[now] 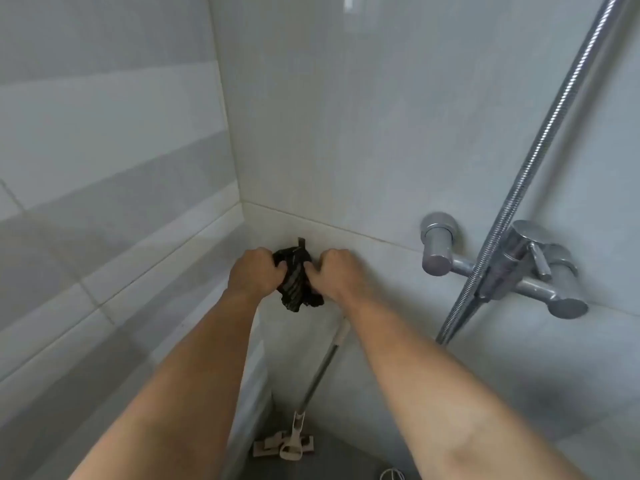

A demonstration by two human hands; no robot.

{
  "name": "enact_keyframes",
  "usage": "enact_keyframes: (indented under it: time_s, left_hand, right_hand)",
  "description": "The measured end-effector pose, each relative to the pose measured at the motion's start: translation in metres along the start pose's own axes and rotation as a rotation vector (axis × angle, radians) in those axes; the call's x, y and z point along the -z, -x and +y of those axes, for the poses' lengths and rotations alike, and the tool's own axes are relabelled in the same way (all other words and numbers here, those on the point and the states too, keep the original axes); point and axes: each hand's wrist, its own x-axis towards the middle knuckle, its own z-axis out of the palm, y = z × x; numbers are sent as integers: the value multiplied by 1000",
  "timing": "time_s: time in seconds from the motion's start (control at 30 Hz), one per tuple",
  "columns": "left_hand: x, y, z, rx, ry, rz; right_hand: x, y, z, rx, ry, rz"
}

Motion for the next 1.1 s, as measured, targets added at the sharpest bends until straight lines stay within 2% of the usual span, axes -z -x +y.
enact_keyframes:
  time_s: [0.17,0.33,0.5,0.9,1.03,1.1]
  left_hand:
    - [-8,-14,6,70,105,-56]
    - [-15,-20,2,161,397,-123]
    - [-11,-10,11,234,642,-200]
    - [28,76,45,184,797,-195]
    - [34,123,62,137,862,-253]
    - [33,150,71,119,895,-305]
  right_hand:
    - [-3,-10,2,38,103,62]
    - [-15,-11,3,42,90,65]
    - [-23,0,-3,15,-81,55]
    - [22,81,-9,-110,-512,162]
    - [43,129,-4,-193,-623,240]
    - [52,158,2,-235,-756,249]
